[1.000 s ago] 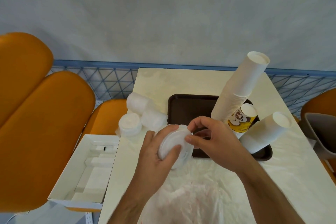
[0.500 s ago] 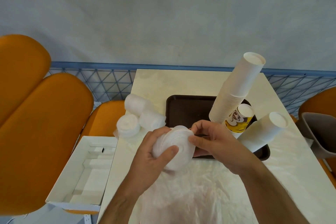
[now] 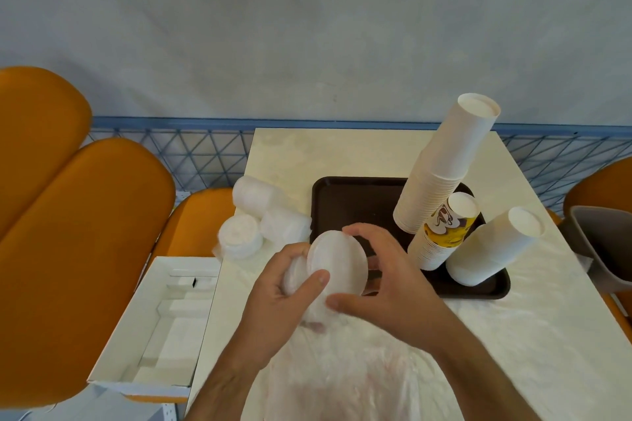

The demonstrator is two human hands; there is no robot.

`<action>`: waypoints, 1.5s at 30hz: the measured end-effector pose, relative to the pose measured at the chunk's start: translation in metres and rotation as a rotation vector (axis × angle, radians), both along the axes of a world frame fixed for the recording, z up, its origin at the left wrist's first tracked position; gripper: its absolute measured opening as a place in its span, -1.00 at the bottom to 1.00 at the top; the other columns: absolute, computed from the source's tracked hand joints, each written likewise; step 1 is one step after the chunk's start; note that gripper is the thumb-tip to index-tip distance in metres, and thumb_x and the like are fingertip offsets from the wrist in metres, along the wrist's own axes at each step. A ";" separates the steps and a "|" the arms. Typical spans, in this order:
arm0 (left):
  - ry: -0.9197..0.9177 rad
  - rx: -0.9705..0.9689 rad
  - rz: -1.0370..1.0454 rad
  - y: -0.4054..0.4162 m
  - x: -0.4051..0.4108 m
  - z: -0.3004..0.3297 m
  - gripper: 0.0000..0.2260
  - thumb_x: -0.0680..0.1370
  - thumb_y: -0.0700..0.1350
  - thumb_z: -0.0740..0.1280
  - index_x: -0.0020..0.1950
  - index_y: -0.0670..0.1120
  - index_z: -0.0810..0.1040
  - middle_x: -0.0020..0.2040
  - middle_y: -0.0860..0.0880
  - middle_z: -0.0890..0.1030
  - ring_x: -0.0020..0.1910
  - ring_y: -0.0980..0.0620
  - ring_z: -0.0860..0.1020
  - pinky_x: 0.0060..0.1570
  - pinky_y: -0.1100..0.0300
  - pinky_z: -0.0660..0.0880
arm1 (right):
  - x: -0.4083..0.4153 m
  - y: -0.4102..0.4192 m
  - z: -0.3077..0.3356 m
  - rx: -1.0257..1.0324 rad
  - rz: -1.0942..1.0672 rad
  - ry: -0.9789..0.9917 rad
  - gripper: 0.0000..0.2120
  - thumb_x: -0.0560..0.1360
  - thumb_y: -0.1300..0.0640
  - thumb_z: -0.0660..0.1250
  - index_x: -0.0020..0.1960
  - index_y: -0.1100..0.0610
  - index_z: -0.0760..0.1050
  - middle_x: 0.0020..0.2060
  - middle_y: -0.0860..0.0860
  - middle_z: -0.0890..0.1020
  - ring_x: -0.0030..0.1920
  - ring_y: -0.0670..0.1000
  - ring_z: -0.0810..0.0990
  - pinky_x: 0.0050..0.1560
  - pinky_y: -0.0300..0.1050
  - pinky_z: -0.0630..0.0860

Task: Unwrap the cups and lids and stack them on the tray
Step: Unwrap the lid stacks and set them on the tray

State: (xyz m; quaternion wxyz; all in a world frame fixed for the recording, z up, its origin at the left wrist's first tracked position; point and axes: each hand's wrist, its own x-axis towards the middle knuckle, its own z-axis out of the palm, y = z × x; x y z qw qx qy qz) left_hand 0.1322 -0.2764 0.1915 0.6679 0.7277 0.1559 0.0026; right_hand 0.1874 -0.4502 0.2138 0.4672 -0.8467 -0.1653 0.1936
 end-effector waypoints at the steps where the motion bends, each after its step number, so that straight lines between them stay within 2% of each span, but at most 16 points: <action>1: 0.020 0.014 -0.002 0.000 -0.001 -0.002 -0.72 0.36 0.26 0.41 0.05 0.41 0.49 0.04 0.27 0.55 0.11 0.04 0.56 -0.22 0.16 0.65 | -0.002 0.003 -0.004 -0.041 0.018 -0.035 -0.24 0.29 -0.16 0.63 0.29 -0.40 0.21 0.24 -0.49 0.30 0.27 -0.16 0.46 0.21 -0.12 0.60; 4: 0.056 0.087 -0.015 0.003 -0.001 -0.008 -0.70 0.37 0.32 0.40 0.05 0.49 0.43 0.04 0.31 0.56 0.12 0.07 0.57 -0.05 0.14 0.66 | -0.005 0.010 -0.014 -0.083 0.009 -0.057 -0.17 0.28 -0.20 0.62 0.35 -0.38 0.16 0.29 -0.42 0.29 0.34 -0.15 0.40 0.34 -0.02 0.52; 7: 0.067 0.011 0.003 0.008 -0.003 -0.009 -0.73 0.41 0.26 0.45 0.05 0.38 0.48 0.09 0.23 0.55 0.12 0.03 0.56 -0.10 0.01 0.67 | 0.001 0.010 -0.023 -0.018 -0.029 -0.015 -0.22 0.28 -0.14 0.64 0.34 -0.33 0.26 0.25 -0.42 0.37 0.25 -0.14 0.48 0.23 -0.08 0.58; 9: 0.046 -0.079 0.036 0.014 -0.003 -0.009 -0.82 0.48 0.06 0.45 0.01 0.29 0.53 0.07 0.26 0.53 0.12 0.00 0.54 -0.22 -0.02 0.67 | 0.013 0.005 -0.035 0.097 -0.137 0.022 -0.29 0.29 -0.08 0.64 0.30 -0.29 0.33 0.21 -0.39 0.43 0.17 -0.14 0.54 0.09 -0.17 0.61; 10: 0.034 -0.099 0.060 0.017 -0.004 -0.010 -0.79 0.51 -0.05 0.44 0.01 0.27 0.54 0.06 0.29 0.51 0.13 0.00 0.52 -0.26 -0.02 0.66 | 0.022 0.002 -0.044 0.122 -0.213 0.011 -0.32 0.29 -0.06 0.63 0.28 -0.27 0.35 0.19 -0.36 0.46 0.15 -0.13 0.55 0.04 -0.18 0.60; 13: 0.033 -0.089 0.123 0.028 -0.007 -0.019 -0.67 0.54 -0.19 0.42 0.09 0.26 0.54 0.15 0.26 0.47 0.17 -0.03 0.47 -0.26 -0.05 0.66 | 0.055 -0.004 -0.080 -0.032 -0.381 -0.037 -0.36 0.31 -0.04 0.61 0.26 -0.16 0.34 0.19 -0.19 0.48 0.17 -0.03 0.52 0.04 -0.09 0.59; 17: 0.044 -0.094 0.179 0.036 -0.010 -0.025 -0.57 0.54 -0.18 0.40 0.28 0.26 0.45 0.27 0.15 0.43 0.21 -0.04 0.46 -0.23 -0.05 0.67 | 0.085 0.007 -0.128 -0.262 -0.294 -0.014 -0.37 0.35 -0.07 0.59 0.28 -0.10 0.34 0.31 -0.07 0.45 0.28 0.01 0.45 0.13 -0.12 0.50; 21: 0.059 -0.092 0.197 0.040 -0.013 -0.029 -0.56 0.54 -0.18 0.40 0.28 0.26 0.44 0.23 0.18 0.46 0.19 0.00 0.47 -0.27 0.07 0.65 | 0.097 0.026 -0.161 -0.364 -0.172 -0.044 -0.36 0.35 -0.11 0.59 0.32 -0.05 0.38 0.36 -0.06 0.44 0.33 0.02 0.43 0.26 -0.10 0.45; 25: 0.095 -0.113 0.213 0.049 -0.018 -0.033 -0.58 0.54 -0.19 0.40 0.28 0.24 0.47 0.24 0.15 0.47 0.19 -0.02 0.47 -0.25 0.01 0.66 | 0.105 0.035 -0.173 -0.443 -0.094 -0.118 -0.36 0.38 -0.15 0.56 0.35 -0.01 0.37 0.34 -0.06 0.45 0.33 0.00 0.41 0.31 -0.15 0.38; 31: 0.105 -0.062 0.230 0.055 -0.020 -0.037 -0.56 0.52 -0.17 0.42 0.30 0.22 0.46 0.28 0.11 0.45 0.22 -0.04 0.46 -0.21 -0.04 0.67 | 0.102 0.036 -0.182 -0.470 -0.071 -0.095 -0.35 0.36 -0.13 0.59 0.32 0.01 0.39 0.35 -0.04 0.43 0.38 0.03 0.37 0.32 -0.11 0.41; 38: 0.102 -0.052 0.232 0.055 -0.017 -0.036 -0.55 0.51 -0.14 0.43 0.32 0.23 0.46 0.27 0.15 0.45 0.23 -0.03 0.46 -0.20 -0.05 0.67 | 0.095 0.033 -0.191 -0.538 -0.088 -0.106 -0.45 0.35 -0.17 0.59 0.23 0.01 0.52 0.51 -0.02 0.34 0.48 0.05 0.29 0.42 -0.08 0.35; 41: 0.084 -0.044 0.225 0.052 -0.018 -0.033 -0.56 0.51 -0.15 0.43 0.29 0.23 0.47 0.25 0.16 0.46 0.21 -0.03 0.47 -0.22 -0.03 0.67 | 0.094 0.033 -0.182 -0.567 -0.085 -0.113 -0.45 0.33 -0.25 0.57 0.21 -0.05 0.51 0.54 -0.04 0.29 0.50 0.07 0.25 0.43 0.04 0.33; 43: 0.067 -0.045 0.217 0.050 -0.019 -0.031 -0.57 0.51 -0.17 0.43 0.27 0.24 0.47 0.20 0.22 0.48 0.19 0.00 0.48 -0.24 0.00 0.67 | 0.091 0.034 -0.166 -0.527 -0.126 -0.128 -0.49 0.35 -0.24 0.55 0.19 -0.08 0.50 0.52 -0.07 0.28 0.51 0.07 0.23 0.43 0.12 0.30; 45: 0.051 -0.046 0.203 0.046 -0.018 -0.030 -0.57 0.51 -0.18 0.43 0.27 0.24 0.48 0.11 0.32 0.50 0.17 0.04 0.50 -0.25 -0.01 0.67 | 0.085 0.035 -0.140 -0.351 -0.190 -0.109 -0.63 0.43 -0.12 0.53 0.16 -0.09 0.49 0.36 -0.11 0.44 0.39 0.02 0.40 0.35 0.05 0.43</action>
